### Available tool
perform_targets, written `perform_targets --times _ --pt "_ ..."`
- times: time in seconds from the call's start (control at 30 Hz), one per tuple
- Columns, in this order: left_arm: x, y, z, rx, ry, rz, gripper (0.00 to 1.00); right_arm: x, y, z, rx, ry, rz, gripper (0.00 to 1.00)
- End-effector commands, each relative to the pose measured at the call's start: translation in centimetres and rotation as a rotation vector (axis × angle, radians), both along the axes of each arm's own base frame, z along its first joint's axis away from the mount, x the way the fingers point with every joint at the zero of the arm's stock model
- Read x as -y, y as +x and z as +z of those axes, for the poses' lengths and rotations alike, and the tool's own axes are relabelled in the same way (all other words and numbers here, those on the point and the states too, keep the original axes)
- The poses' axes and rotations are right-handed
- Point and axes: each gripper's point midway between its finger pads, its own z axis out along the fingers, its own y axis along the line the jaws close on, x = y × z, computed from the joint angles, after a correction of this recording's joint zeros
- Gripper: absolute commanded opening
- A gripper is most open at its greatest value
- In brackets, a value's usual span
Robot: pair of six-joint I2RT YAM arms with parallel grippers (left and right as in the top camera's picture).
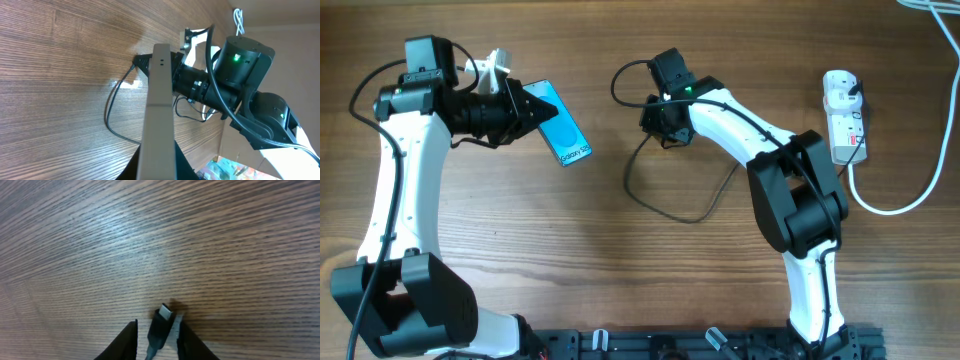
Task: Plug charger to phone and switch on socket
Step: 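Lower the right gripper and grasp the USB-C cable plug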
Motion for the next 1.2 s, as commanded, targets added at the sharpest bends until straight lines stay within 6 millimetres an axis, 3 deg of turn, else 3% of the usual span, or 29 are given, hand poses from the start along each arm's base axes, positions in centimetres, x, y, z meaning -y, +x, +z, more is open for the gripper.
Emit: perform_targets --times 0.0,0.17,0.23,0.33,0.4,0.5,0.57,0.7,0.87,1.0,1.17 --pt "0.4 -0.4 1.5 0.033 -0.020 -0.007 0.04 0.4 -1.9 -3.8 -0.091 -0.043 0.009 0.31" --pt "0.4 -0.6 1.5 0.024 -0.021 -0.007 0.04 0.7 -1.6 -4.5 -0.082 -0.067 0.000 0.29" --pt "0.4 -0.6 1.5 0.024 -0.021 -0.007 0.04 0.7 -1.7 -4.6 -0.085 -0.068 0.001 0.05" --pt "0.4 -0.6 1.5 0.023 -0.021 -0.007 0.04 0.9 -2.0 -4.4 -0.072 -0.093 0.087 0.04" --pt "0.4 -0.6 1.5 0.023 -0.021 -0.007 0.04 2.4 -2.4 -2.4 -0.051 -0.168 0.141 0.04" --pt "0.4 -0.6 1.5 0.023 -0.021 -0.007 0.04 6.1 -3.0 3.3 0.022 -0.353 0.207 0.04" --pt "0.4 -0.7 1.4 0.020 -0.021 -0.007 0.04 8.2 -3.7 4.6 0.010 -0.451 0.195 0.04" --pt "0.5 -0.9 1.4 0.008 -0.023 -0.007 0.04 9.1 -5.0 3.4 -0.040 -0.486 0.205 0.04" --pt "0.5 -0.9 1.3 0.006 -0.023 -0.007 0.04 8.7 -6.5 1.3 -0.082 -0.439 0.208 0.04" --pt "0.5 -0.9 1.3 0.006 -0.023 -0.007 0.04 8.6 -7.1 -0.5 -0.084 -0.414 0.201 0.04" --pt "0.5 -0.9 1.3 0.005 -0.023 -0.006 0.04 8.4 -7.4 -1.4 -0.081 -0.394 0.203 0.09"
